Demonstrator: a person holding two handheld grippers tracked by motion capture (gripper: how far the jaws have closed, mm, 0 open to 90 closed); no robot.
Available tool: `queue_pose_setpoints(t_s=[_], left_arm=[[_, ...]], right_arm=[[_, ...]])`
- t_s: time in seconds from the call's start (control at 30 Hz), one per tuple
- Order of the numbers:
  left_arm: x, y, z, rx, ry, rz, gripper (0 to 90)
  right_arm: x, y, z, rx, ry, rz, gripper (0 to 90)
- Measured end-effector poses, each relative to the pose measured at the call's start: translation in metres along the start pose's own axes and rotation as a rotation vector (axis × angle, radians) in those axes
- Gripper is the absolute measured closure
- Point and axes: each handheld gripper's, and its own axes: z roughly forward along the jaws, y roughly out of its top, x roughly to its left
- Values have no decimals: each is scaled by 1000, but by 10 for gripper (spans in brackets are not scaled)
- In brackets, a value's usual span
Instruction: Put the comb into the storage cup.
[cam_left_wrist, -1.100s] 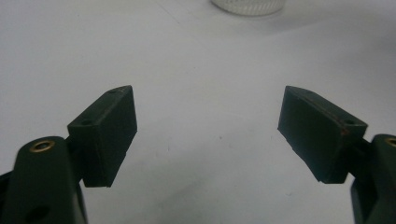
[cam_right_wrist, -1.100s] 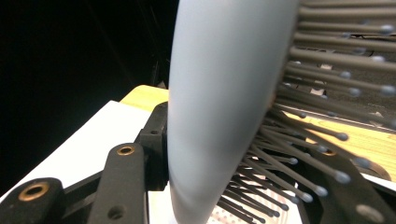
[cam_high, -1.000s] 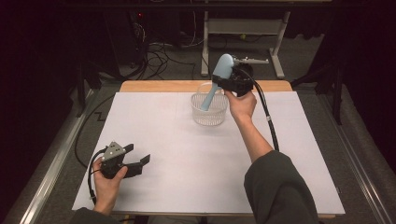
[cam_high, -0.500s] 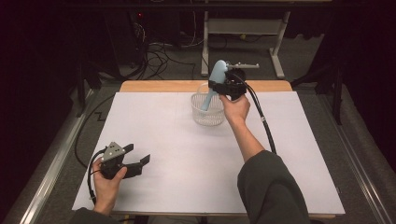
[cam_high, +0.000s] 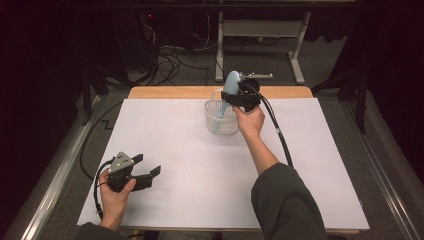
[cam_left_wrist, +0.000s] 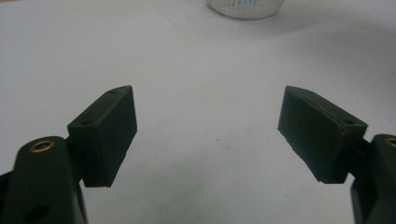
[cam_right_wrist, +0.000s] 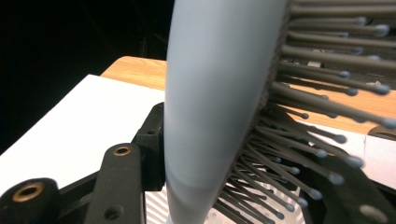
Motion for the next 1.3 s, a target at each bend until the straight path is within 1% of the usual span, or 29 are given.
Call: queue_pose_setpoints(t_s=[0.47,0.8,1.0,1.1,1.17,1.3], left_arm=[[-1,0,0,-5,0,5,206],[-1,0,0,-10,-3,5,206],[-1,0,0,-10,-2,7,206],[-1,0,0,-10,-3,7,206],[-1,0,0,-9,1,6,206],[-1,0,0,-7,1,6,206]], right_arm=[[3,-3,5,7,-16,-11,493],[1,-5,6,27,-17,-18,469],[-6,-4,3,56,-39,-15,430],[-9,-3,2,73,-55,-29,406],[-12,-3,0,85,-57,-28,395],[-16,-4,-1,103,-68,-45,363]])
